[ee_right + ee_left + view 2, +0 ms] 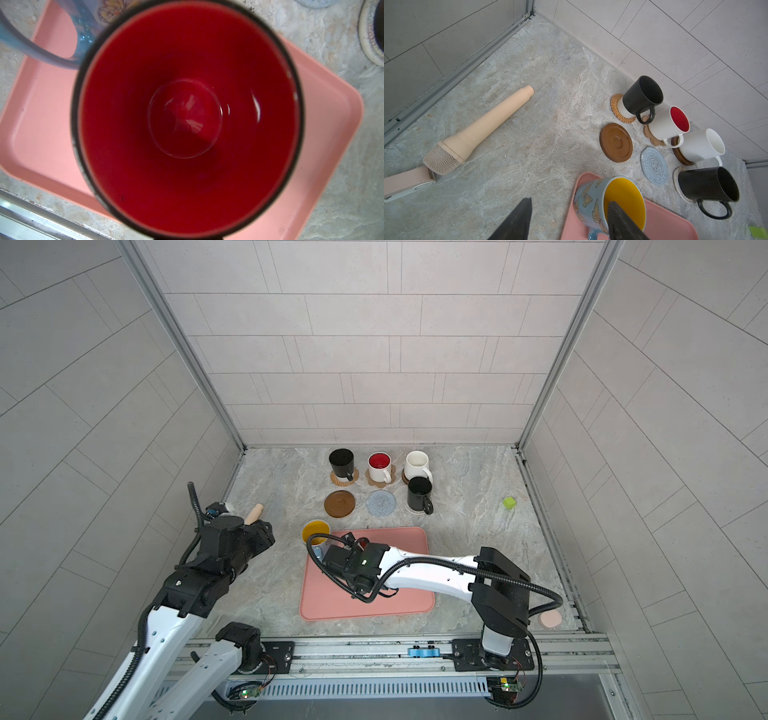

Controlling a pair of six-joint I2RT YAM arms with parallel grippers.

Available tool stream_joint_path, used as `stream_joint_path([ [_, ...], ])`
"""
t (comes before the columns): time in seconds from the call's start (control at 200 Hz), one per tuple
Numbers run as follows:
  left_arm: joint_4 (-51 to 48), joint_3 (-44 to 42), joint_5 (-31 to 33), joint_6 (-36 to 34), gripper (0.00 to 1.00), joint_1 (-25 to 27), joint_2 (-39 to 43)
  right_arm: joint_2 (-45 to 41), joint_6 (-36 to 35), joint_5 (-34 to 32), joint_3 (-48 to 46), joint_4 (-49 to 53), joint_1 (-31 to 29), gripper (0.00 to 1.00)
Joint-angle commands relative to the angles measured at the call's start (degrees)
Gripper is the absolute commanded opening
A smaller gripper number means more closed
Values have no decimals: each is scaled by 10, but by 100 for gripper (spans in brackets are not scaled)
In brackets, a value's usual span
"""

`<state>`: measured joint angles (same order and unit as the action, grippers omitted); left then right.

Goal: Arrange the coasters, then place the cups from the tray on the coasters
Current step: 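Carry the red mug with the right gripper toward the blue knit coaster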

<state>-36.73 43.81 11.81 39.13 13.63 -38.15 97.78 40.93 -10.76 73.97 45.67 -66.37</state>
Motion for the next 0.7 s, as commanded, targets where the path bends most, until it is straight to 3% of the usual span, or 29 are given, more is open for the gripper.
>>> stream_joint_path([
  [0.0, 1, 6, 12, 2, 65, -4, 7, -27, -8, -27, 4, -1, 4, 6],
  [0.696, 0, 5, 8, 2, 65, -3, 7, -11, -51, -5, 32, -18, 48, 6],
])
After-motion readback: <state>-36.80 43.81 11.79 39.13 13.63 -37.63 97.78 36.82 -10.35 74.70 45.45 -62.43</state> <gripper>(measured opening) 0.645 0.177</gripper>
